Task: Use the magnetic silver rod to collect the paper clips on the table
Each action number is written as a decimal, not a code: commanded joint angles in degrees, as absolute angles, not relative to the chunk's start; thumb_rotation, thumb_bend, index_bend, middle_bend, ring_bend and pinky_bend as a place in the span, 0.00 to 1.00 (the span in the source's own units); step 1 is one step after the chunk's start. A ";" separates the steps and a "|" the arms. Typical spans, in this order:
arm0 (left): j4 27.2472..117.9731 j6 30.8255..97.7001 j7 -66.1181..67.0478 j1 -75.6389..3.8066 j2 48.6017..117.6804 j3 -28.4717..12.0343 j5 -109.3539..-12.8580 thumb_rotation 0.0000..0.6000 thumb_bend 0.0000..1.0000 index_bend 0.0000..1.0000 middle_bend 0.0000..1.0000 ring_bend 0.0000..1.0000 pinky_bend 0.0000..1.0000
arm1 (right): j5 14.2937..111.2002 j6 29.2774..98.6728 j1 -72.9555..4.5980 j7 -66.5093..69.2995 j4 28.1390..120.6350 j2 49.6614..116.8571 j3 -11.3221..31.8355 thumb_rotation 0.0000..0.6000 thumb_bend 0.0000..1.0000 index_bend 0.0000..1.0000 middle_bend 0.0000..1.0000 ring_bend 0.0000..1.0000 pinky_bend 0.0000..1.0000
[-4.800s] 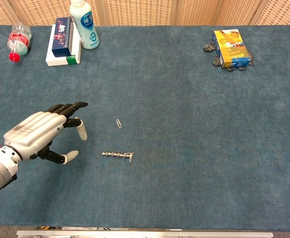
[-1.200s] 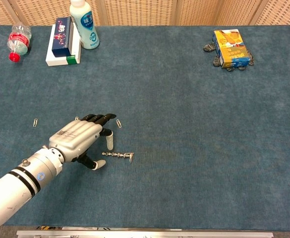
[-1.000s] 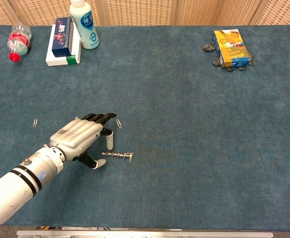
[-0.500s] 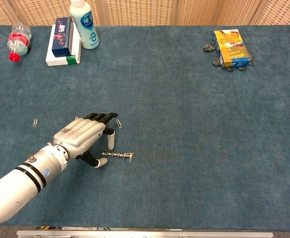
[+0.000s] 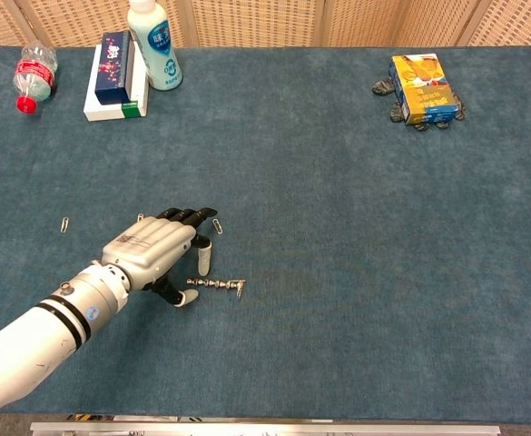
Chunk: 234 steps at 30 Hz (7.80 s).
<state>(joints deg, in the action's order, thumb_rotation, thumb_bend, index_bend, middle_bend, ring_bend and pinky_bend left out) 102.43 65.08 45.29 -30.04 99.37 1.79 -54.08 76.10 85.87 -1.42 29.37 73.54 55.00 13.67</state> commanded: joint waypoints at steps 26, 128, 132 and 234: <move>102.27 65.87 45.19 -31.82 99.86 1.85 -52.51 1.00 0.25 0.49 0.02 0.00 0.00 | 76.32 85.84 -1.49 29.44 73.62 54.97 13.70 1.00 0.37 0.24 0.16 0.00 0.01; 103.51 66.74 45.02 -34.23 99.31 3.45 -49.75 1.00 0.34 0.60 0.02 0.00 0.00 | 76.68 85.83 -1.39 30.07 72.81 55.82 13.41 1.00 0.37 0.24 0.16 0.00 0.01; 105.33 67.62 45.08 -33.92 98.38 3.84 -50.99 1.00 0.34 0.60 0.02 0.00 0.00 | 76.64 85.95 -1.29 30.22 72.86 55.78 13.44 1.00 0.37 0.24 0.16 0.00 0.01; 106.88 68.84 47.15 -39.70 93.51 -5.04 -43.49 1.00 0.36 0.61 0.03 0.00 0.00 | 77.61 86.84 -1.09 28.63 74.57 56.00 12.86 1.00 0.37 0.24 0.16 0.00 0.01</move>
